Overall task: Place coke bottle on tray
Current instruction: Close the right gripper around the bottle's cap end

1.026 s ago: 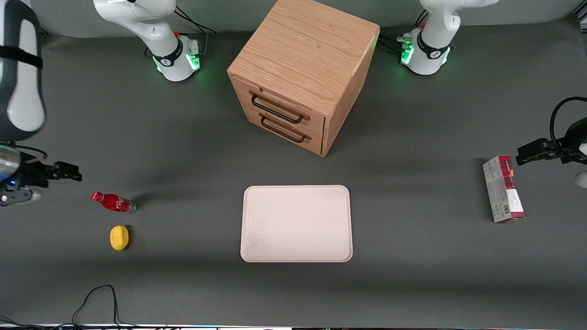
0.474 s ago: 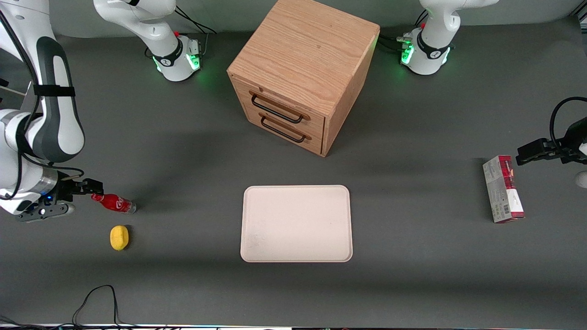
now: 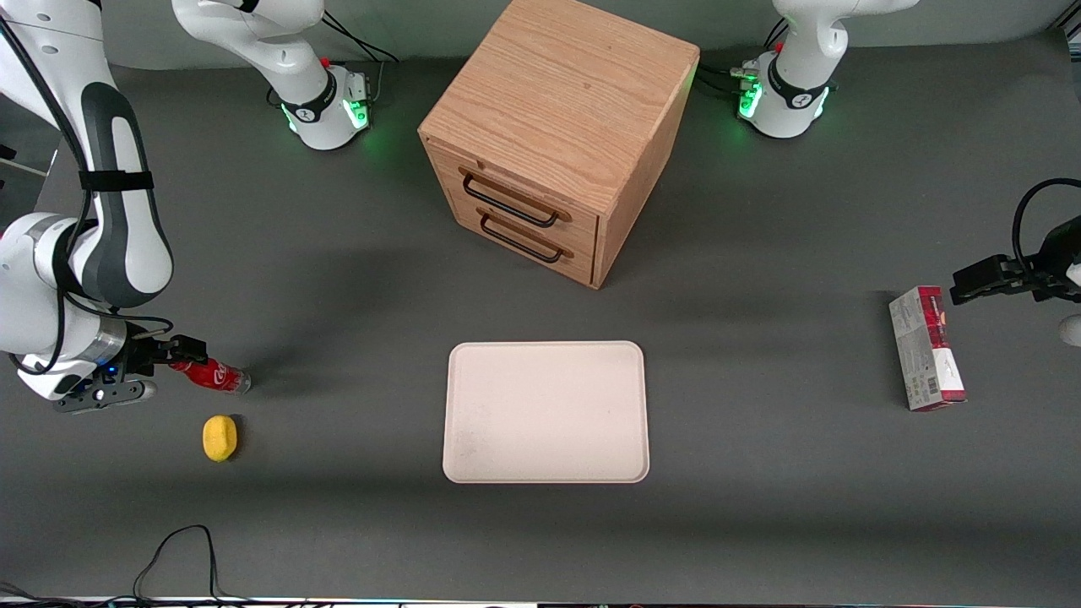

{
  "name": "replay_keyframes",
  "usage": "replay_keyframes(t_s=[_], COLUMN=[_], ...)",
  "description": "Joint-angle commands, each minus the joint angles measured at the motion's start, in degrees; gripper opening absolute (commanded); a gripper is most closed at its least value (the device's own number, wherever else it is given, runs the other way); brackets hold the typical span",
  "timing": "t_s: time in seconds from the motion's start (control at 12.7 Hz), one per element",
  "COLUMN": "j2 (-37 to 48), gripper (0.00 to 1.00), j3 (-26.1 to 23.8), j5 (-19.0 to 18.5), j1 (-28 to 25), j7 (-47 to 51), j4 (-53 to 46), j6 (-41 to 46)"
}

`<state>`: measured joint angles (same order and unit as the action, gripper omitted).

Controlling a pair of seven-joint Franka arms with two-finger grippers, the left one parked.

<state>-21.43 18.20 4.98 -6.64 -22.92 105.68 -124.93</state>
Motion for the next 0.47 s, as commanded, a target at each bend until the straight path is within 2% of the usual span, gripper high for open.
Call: replay_keyframes(t_s=[0.0,0.08,0.16,0.24,0.32,0.39], j2=[0.51,0.6,0.77,0.86,0.86,0.86], gripper=[0.99,0.92,0.74,0.27,0.08,0.0], j3=[0.35,0.35,0.35,0.35,0.44,0.35], j5=[1.52,1.52,1.52,1.52,1.52,1.52], j1=[-0.31,-0.4,-0.31,-0.31,-0.31,-0.31], j7=[-1.16,-1.16,-1.16,-1.16,-1.16,-1.25], j4=[1.19,1.28,1.45,1.45,1.45,1.45], j6=[-1.02,-0.93,-0.93,-0.84,-0.84,-0.76])
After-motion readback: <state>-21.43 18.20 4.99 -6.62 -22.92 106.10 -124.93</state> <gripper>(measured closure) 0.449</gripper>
